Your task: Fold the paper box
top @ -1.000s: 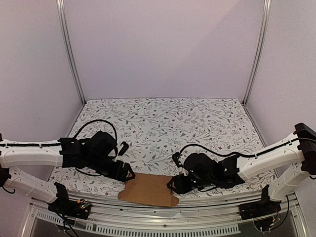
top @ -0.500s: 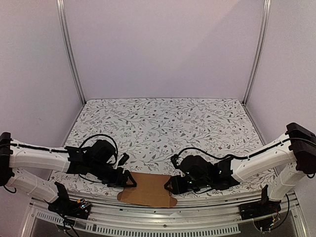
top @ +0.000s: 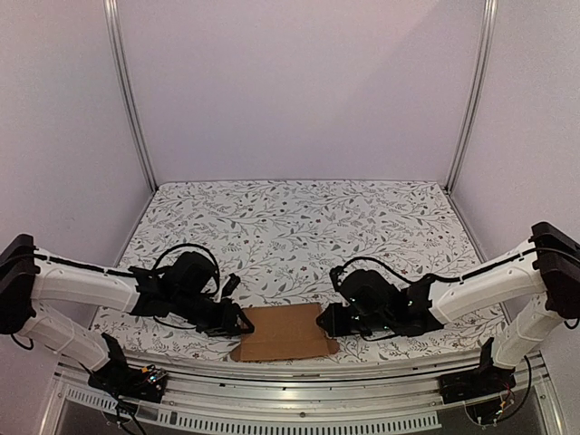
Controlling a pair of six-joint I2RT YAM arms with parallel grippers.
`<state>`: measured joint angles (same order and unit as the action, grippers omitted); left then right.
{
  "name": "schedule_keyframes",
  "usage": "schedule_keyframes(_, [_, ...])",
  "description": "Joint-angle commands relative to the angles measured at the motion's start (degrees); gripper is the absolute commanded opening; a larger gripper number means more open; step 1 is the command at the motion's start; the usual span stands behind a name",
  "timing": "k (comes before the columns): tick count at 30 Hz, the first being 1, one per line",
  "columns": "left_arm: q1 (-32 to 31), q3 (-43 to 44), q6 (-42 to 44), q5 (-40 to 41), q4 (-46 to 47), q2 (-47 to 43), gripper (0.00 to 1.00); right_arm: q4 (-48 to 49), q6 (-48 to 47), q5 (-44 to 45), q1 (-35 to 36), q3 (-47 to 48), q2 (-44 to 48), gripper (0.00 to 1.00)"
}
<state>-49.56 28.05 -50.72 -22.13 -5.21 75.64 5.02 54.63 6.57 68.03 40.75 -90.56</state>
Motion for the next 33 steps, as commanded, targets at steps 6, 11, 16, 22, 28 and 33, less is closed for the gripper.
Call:
schedule_keyframes(6, [3.41,1.54,-0.39,-0.2,10.99,5.59,0.44,-1.11,-2.53,0.65,-4.22,-1.55,0.11,0.0])
schedule_keyframes(11, [4.91,3.73,1.16,0.43,8.84,4.58,0.6,-0.36,-2.87,0.9,-4.98,-2.18,-1.28,0.0])
schedule_keyframes(16, [5.59,4.29,1.58,0.09,5.79,2.5,0.69,0.04,-2.62,2.13,-5.47,-2.84,-1.81,0.0])
schedule_keyframes(22, [5.62,0.85,-2.53,-2.87,8.16,0.91,0.76,0.04,-2.35,3.49,-5.58,-2.78,-2.78,0.0])
schedule_keyframes(28, [5.62,-3.01,-6.4,-3.79,10.37,-1.74,0.79,0.34,-1.65,3.99,-5.62,-3.13,-3.57,0.0])
schedule_keyframes(33, [5.62,-4.23,-7.11,-3.62,10.6,-2.32,0.81,0.6,-1.39,4.02,-5.56,-3.29,-3.64,0.0])
